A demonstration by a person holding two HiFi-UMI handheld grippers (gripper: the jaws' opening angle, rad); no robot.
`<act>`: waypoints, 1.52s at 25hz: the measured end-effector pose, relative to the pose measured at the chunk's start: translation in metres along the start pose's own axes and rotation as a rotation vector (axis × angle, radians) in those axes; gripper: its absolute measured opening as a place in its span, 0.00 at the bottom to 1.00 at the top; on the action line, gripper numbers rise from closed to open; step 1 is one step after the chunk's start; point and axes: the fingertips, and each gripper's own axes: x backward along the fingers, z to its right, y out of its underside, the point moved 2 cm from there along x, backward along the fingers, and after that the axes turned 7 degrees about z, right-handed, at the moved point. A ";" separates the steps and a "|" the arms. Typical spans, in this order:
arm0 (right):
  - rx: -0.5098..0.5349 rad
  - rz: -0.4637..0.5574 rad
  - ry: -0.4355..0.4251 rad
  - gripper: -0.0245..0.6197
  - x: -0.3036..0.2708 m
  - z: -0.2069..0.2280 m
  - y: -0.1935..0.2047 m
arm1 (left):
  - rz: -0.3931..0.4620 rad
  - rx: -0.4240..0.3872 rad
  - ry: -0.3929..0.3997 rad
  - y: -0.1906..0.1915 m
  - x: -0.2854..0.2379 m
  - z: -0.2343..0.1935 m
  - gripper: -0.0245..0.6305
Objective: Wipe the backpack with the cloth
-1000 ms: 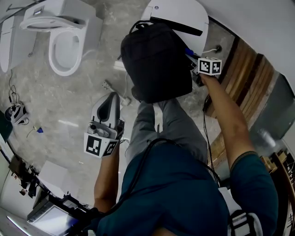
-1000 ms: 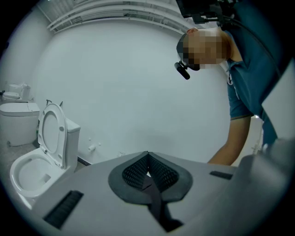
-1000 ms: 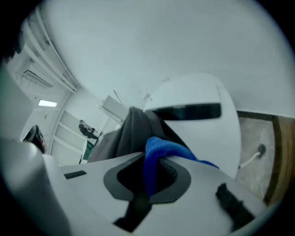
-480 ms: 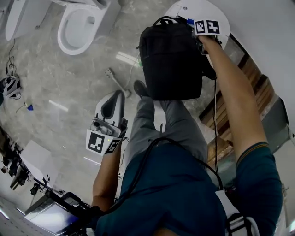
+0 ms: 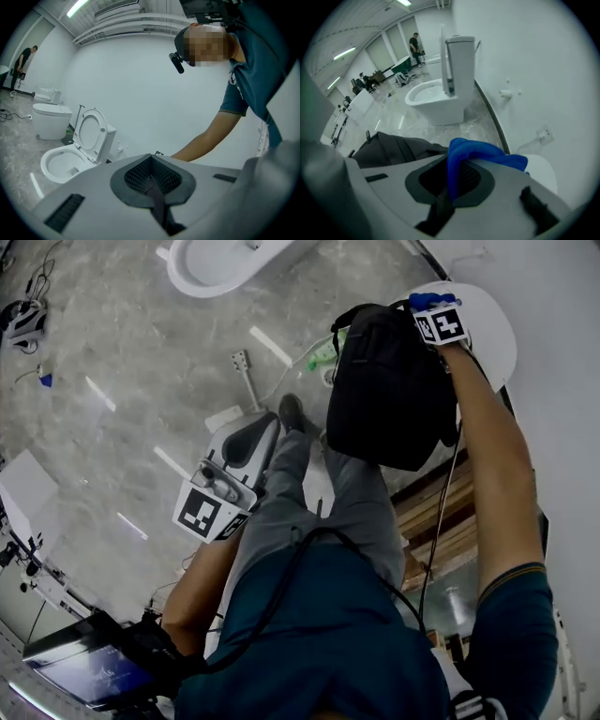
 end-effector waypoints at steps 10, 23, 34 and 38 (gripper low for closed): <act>0.762 -0.211 -0.133 0.08 -0.043 -0.145 -0.067 | 0.069 0.070 -0.126 0.000 0.053 -0.052 0.04; 1.443 -0.845 -0.686 0.08 0.011 -0.394 0.162 | 0.092 0.103 -0.170 0.007 0.075 -0.069 0.04; 1.203 -0.791 -0.578 0.08 0.016 -0.391 0.155 | 0.042 0.132 -0.153 0.033 0.072 -0.067 0.04; 1.207 -0.736 -0.325 0.08 -0.021 -0.305 0.075 | 0.034 0.135 -0.135 0.035 0.071 -0.060 0.04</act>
